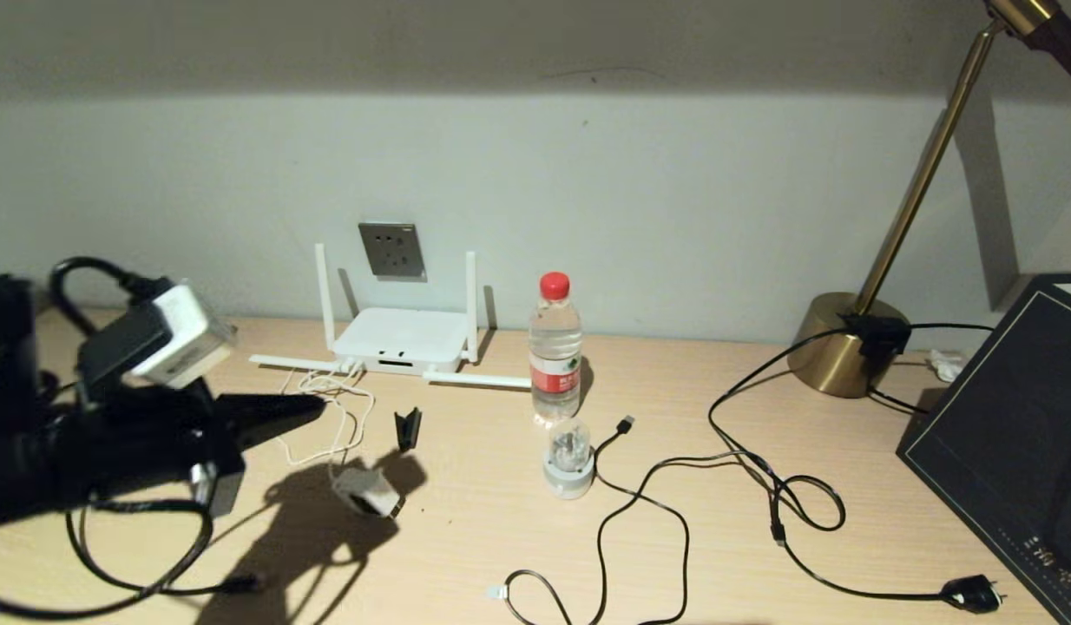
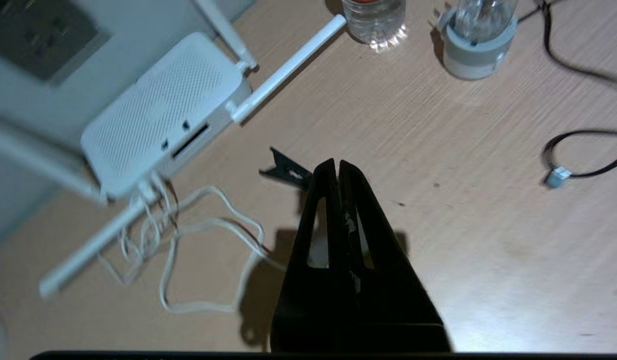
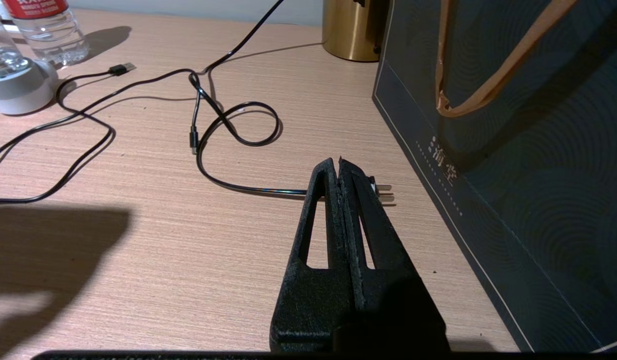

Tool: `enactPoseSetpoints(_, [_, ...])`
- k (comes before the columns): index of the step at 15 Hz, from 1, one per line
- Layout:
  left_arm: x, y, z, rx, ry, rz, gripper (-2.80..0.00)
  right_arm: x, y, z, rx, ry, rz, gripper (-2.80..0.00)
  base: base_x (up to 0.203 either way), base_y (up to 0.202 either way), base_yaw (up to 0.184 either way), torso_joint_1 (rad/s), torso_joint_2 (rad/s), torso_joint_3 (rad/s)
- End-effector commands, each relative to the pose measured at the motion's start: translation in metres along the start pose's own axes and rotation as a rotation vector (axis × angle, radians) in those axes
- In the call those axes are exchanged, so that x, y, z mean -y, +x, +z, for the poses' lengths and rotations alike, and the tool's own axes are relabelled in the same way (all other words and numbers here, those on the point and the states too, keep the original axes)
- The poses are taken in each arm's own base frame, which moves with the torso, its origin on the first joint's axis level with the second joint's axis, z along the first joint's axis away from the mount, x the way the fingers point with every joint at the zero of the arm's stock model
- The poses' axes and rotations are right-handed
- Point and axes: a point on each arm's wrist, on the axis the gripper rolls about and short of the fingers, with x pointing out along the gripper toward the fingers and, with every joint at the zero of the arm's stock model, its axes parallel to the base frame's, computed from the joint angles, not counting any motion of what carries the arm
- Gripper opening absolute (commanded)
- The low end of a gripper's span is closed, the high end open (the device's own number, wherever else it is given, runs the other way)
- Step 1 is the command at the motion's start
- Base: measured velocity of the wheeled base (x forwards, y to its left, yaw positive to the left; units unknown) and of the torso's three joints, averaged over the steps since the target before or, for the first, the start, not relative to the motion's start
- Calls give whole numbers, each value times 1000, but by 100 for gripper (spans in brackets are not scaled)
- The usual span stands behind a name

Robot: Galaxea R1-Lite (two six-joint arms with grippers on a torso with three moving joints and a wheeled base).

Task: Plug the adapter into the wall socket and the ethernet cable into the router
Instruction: Pick up plug

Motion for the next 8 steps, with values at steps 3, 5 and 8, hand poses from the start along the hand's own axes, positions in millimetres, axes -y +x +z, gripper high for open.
enactPoseSetpoints(3, [-32, 59, -2, -111, 151, -211, -280, 0, 0, 0, -1, -1, 0, -280, 0, 0, 0, 0, 0, 0])
enactPoseSetpoints(5, [-38, 66, 1, -147, 225, -282, -280, 0, 0, 0, -1, -1, 0, -280, 0, 0, 0, 0, 0, 0])
enactPoseSetpoints(8, [-53, 74, 4, -212, 400, -433, -280, 0, 0, 0, -1, -1, 0, -280, 0, 0, 0, 0, 0, 0])
